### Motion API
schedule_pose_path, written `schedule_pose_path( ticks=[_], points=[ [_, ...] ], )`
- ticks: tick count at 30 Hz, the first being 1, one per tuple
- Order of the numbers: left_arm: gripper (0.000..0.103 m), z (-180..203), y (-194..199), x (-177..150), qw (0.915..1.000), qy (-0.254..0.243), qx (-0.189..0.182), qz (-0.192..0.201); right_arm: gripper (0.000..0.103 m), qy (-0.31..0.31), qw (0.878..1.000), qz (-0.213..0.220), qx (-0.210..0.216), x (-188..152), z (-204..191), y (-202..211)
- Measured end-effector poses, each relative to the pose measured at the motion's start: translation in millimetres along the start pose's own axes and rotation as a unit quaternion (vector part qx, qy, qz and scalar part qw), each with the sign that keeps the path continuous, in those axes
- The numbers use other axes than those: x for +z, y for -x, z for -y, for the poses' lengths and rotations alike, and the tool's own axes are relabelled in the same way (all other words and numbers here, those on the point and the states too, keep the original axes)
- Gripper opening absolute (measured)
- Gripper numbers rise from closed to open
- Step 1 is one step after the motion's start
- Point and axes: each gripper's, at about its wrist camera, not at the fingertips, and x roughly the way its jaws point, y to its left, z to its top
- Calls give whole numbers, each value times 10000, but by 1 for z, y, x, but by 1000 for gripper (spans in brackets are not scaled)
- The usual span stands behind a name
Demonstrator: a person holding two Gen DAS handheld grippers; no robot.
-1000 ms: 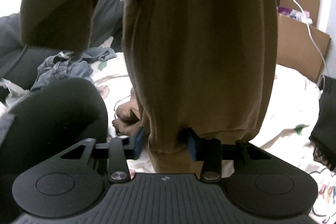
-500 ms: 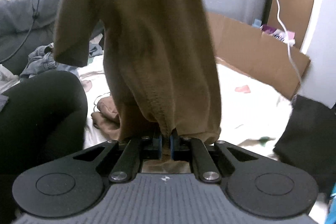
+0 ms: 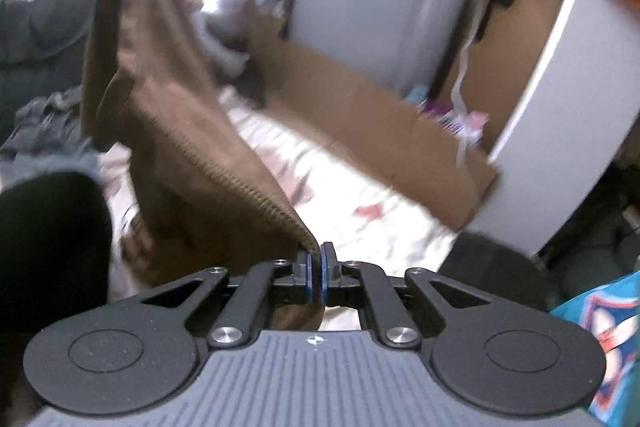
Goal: Fold clothes
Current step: 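Hold the T-shirt up with both tools and swing it over the bed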
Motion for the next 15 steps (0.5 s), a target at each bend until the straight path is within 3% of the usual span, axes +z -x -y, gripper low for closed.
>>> schedule_pose_path(
  ticks=[6,15],
  points=[
    [3,11,45,20,9987,-70,-249,434,3,-126,9970,563,-519,45,23,53],
    [3,42,108,44,9922,-221,-608,1069,3,-104,9832,1445,-1113,92,32,137]
  ],
)
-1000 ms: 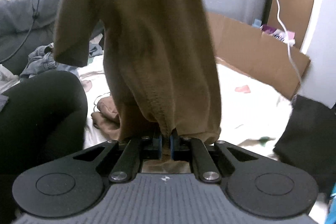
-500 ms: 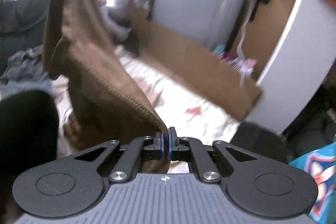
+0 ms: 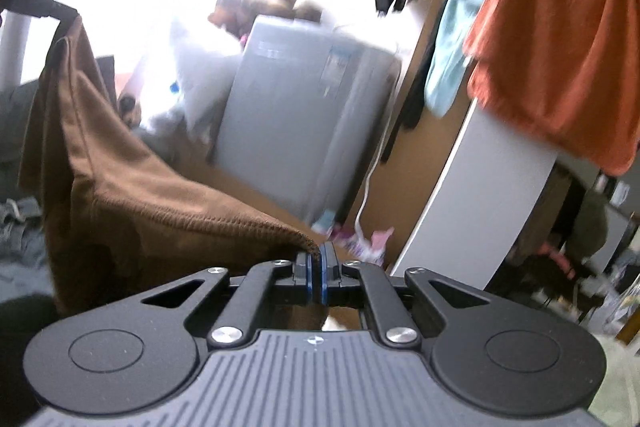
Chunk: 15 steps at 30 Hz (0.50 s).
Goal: Fold clothes
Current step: 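Hold the T-shirt up with both tools and swing it over the bed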
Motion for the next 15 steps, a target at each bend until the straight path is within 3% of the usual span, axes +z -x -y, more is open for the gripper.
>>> schedule_pose_path(
  ticks=[10,15],
  points=[
    [3,35,57,22,9981,91,-419,439,3,13,9950,898,-436,53,18,71],
    [3,60,87,34,9977,-29,-442,506,3,-40,9914,1183,-557,70,29,104]
  ],
)
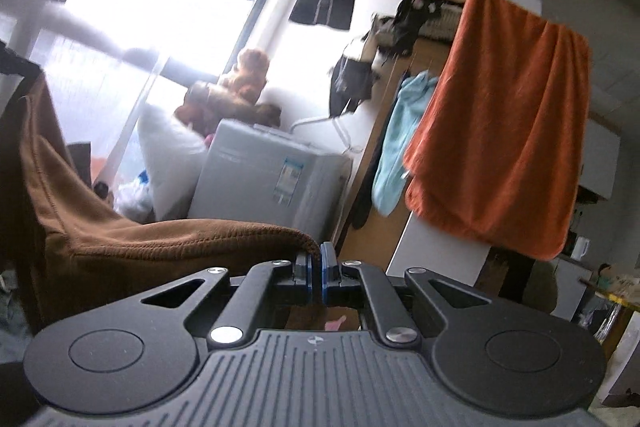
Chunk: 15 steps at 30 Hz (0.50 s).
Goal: Fold clothes
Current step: 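Hold the T-shirt up with both tools and swing it over the bed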
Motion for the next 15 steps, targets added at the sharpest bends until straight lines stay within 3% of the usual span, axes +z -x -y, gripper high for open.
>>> schedule_pose_path(
  ticks=[7,11,15],
  points=[
    [3,-1,-11,-3,9995,41,159,-277,3,-101,9999,83,-12,17,13,12],
    [3,-21,-39,-26,9977,212,232,-592,3,-152,9993,-320,82,2,12,-12],
    [3,-57,-75,-61,9925,482,464,-1018,3,-140,9951,-907,355,-36,-3,-49]
  ],
)
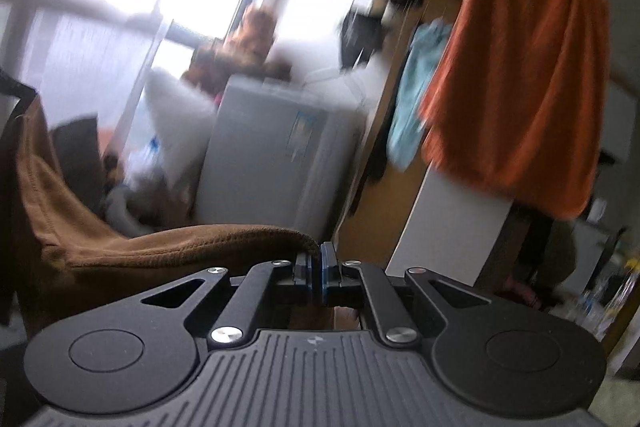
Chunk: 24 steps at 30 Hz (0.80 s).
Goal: Fold clothes
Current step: 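Hold the T-shirt up with both tools and swing it over the bed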
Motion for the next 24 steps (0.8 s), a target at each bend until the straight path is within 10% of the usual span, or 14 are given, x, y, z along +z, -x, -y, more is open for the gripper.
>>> schedule_pose_path(
  ticks=[24],
  points=[
    [3,-281,-249,-167,9561,1324,1605,-2064,3,126,9443,-3040,1252,-218,-113,-376]
  ],
)
